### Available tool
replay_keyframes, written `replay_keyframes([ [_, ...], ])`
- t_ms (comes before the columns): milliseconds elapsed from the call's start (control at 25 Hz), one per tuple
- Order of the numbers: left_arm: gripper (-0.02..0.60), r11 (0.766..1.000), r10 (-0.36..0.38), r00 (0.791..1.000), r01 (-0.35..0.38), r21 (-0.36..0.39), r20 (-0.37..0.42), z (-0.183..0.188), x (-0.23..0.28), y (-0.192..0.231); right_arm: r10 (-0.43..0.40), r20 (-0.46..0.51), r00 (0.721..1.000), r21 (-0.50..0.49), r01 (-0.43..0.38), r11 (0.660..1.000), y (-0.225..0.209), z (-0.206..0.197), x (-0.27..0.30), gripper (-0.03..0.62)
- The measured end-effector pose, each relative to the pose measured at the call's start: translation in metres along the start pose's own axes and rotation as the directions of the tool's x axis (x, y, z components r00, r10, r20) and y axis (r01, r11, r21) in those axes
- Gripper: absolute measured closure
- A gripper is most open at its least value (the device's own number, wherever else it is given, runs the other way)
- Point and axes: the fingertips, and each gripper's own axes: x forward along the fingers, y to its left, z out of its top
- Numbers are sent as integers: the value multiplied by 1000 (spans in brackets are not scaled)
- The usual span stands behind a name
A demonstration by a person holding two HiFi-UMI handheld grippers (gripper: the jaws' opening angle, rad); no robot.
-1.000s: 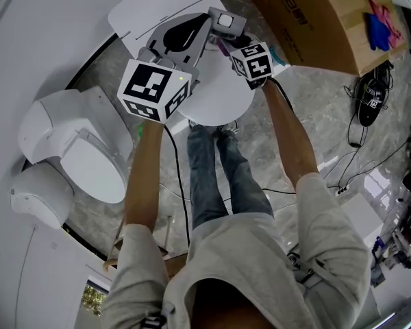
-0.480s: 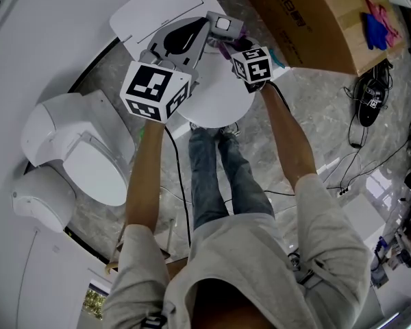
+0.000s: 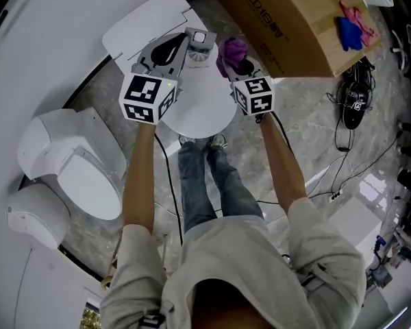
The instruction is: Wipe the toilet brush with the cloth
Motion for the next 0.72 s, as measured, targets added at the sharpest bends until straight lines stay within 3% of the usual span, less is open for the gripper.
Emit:
replay_keyframes([
  [200, 561, 998, 31, 998, -35, 60, 61, 10, -14, 0, -26, 52, 998, -3, 26, 1000, 2, 21, -37, 471],
  [720, 563, 991, 131, 990, -132, 12, 55, 31, -70, -9, -94, 182, 979, -14, 98, 995, 1, 88, -126, 471],
])
